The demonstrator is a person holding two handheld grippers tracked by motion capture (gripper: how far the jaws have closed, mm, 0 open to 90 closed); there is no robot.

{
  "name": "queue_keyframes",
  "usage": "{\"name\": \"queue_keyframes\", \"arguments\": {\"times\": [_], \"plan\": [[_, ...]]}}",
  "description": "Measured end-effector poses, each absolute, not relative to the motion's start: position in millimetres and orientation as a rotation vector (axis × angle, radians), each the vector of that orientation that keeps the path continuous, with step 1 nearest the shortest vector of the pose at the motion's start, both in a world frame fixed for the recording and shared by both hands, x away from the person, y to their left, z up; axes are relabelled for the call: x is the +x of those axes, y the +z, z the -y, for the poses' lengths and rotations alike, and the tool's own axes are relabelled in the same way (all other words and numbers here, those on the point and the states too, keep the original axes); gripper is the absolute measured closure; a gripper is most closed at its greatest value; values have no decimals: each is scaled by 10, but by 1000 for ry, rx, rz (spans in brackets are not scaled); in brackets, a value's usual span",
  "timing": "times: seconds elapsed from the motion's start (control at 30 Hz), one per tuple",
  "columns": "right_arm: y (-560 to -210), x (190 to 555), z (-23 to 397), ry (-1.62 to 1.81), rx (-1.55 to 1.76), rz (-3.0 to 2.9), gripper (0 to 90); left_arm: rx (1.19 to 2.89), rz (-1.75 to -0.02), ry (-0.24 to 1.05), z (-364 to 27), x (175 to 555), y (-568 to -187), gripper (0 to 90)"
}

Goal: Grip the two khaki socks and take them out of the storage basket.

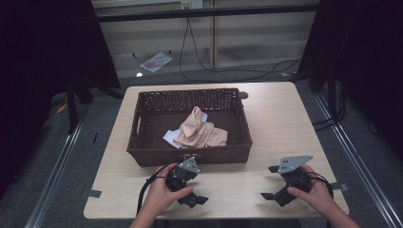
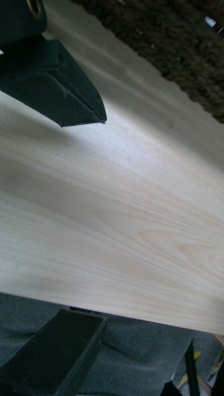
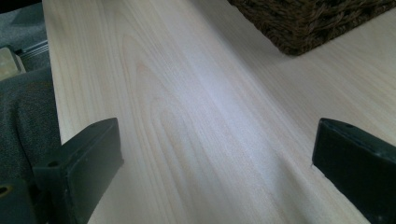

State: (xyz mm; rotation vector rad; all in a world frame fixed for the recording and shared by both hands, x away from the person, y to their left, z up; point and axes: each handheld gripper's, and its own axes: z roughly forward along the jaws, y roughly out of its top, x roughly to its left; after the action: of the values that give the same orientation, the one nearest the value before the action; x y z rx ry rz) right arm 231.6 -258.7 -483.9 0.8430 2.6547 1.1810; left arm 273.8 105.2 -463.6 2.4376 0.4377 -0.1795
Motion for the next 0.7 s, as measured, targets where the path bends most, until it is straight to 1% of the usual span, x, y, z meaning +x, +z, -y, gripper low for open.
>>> {"name": "queue_keyframes", "arguments": {"times": [0.1,0.13,0.2,0.37,0.67,0.7], "plan": [[-4838,2316,2590,1178,844,-2656,10,2453,-445,-183,-1052,2742,-4622,34],[-4839,2316,2590,1178,844,-2656,10,2450,-446,-209,-1051,2746,-4617,35],[-4839,2314,2589,1178,846,-2656,10,2457,-455,-202,-1043,2736,-4604,34],[-4837,2318,2593,1180,847,-2655,10,2538,-435,-195,-1016,2763,-4496,36],[-4842,2321,2602,1175,850,-2654,10,2639,-454,-248,-1008,2827,-4348,42],[-4841,2321,2602,1177,850,-2653,10,2642,-476,-259,-1013,2855,-4285,42]]}}
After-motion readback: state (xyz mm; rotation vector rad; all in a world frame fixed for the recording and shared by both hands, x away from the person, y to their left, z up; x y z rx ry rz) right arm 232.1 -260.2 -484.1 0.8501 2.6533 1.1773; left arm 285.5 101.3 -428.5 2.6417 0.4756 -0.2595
